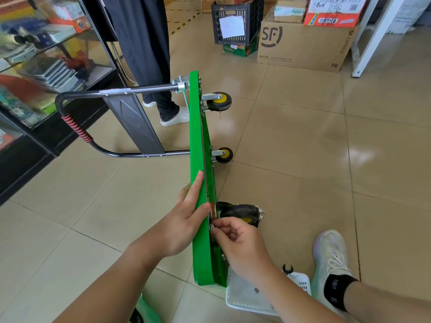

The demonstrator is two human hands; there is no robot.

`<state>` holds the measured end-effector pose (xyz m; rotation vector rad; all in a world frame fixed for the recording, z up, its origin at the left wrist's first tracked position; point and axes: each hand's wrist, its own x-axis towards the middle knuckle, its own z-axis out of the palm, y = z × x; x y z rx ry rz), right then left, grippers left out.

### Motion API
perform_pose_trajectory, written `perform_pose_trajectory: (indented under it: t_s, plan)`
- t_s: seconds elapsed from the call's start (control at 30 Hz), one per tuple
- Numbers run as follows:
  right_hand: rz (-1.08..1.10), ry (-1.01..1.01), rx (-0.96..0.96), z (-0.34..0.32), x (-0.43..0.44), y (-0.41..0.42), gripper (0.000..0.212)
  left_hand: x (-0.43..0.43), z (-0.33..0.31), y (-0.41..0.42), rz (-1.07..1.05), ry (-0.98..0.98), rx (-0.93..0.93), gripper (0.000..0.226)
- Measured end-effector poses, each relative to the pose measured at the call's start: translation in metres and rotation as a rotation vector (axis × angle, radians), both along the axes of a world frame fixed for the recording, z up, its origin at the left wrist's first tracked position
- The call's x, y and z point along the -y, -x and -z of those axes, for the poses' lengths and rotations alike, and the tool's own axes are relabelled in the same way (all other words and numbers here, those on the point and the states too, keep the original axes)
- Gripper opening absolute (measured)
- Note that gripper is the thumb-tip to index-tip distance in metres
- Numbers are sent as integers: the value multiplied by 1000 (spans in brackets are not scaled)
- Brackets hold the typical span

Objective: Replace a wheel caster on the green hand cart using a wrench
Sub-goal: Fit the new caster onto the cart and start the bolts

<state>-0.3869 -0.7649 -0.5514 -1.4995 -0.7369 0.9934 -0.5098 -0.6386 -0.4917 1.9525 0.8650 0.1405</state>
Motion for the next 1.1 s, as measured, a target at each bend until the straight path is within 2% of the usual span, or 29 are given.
perform_pose_trajectory:
  t_s: [0.23,0.3,0.4,0.47,0.6,0.83,0.97,1.1]
  plan:
    - [-22,-6,-38,-1,1,0,11,1,-1,-1,-3,4,-2,68]
    - [-38,14,28,1,-1,-1,4,1,0,0,-9,4,-9,68]
    - [-64,29,127,2,0,-3,8,1,1,0,-24,-3,-7,69]
    - [-25,0,89,3,3,-1,7,2,0,-1,-19,-1,-9,69]
    - [-14,-40,18,7,2,3,17,2,-1,-2,-15,-5,-10,68]
    - [-49,-5,16,7,0,-2,9,2,-2,0,-18,-15,-14,69]
    - [-46,-57,-49,8,1,0,21,1,-2,0,-2,-21,-22,69]
    - [-131,-91,150,8,-2,-7,13,2,-1,0,-18,-10,-15,68]
